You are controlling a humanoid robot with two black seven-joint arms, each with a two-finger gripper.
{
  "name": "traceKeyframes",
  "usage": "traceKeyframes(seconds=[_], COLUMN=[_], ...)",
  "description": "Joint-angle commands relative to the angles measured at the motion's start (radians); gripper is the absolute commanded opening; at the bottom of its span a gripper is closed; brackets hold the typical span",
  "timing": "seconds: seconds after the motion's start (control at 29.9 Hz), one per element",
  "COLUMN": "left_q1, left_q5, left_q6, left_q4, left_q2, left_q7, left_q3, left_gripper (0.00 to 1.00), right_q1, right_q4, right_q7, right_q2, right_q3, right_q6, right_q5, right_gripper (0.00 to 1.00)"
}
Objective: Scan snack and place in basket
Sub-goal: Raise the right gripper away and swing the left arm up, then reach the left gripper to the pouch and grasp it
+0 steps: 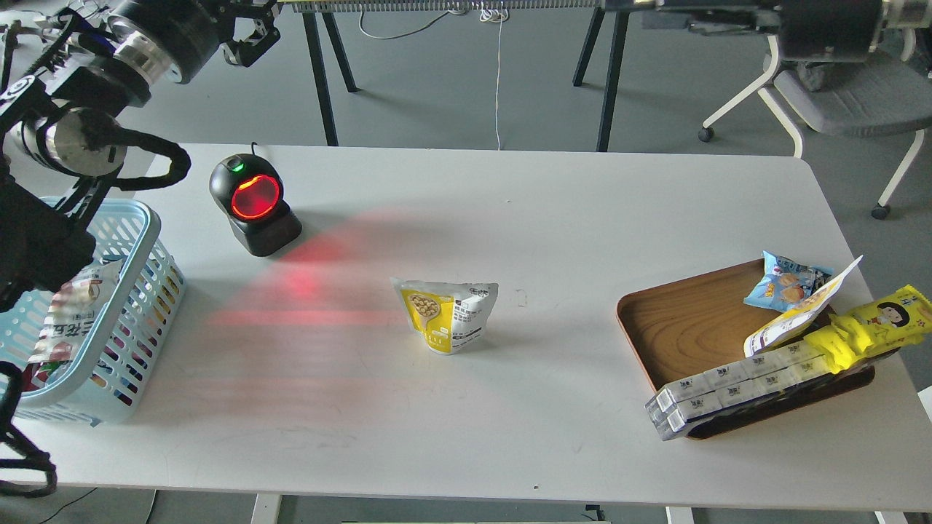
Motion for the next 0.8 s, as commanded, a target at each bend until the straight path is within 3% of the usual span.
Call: traceKeyframes(seconds=[0.0,0.23,0.47,0.77], left_q1=[-0.003,-0.067,-0.082,-0.069], left_q5=[0.214,0.556,0.963,1.42], left_q6=[-0.062,-0.093,-0.16,-0.16], left_q4=[-0.061,-0.185,-0.422,-0.633], left_q2=[0.063,0.088,0.092,0.094], left_q7=[-0.002,-0.002,-0.002,-0.034], left_q3=[0.031,0.032,0.036,0.13], left_gripper=[0.99,0.99,0.94,0.94], right_q1=[-0.102,-0.221,-0.378,-0.69], right_q4=[-0.054,-0.264,-0.489,-0.716], right_q7=[0.0,0.0,0.0,0.0], right_q2=[-0.029,0.026,0.182,0.365], right_q3=[0.051,0.074,0.115,0.463], right_q6=[-0.004,0.024,0.066,0.066], right_q5=[0.191,0.547,0.903,1.147], right_gripper=[0.99,0.98,0.98,0.99])
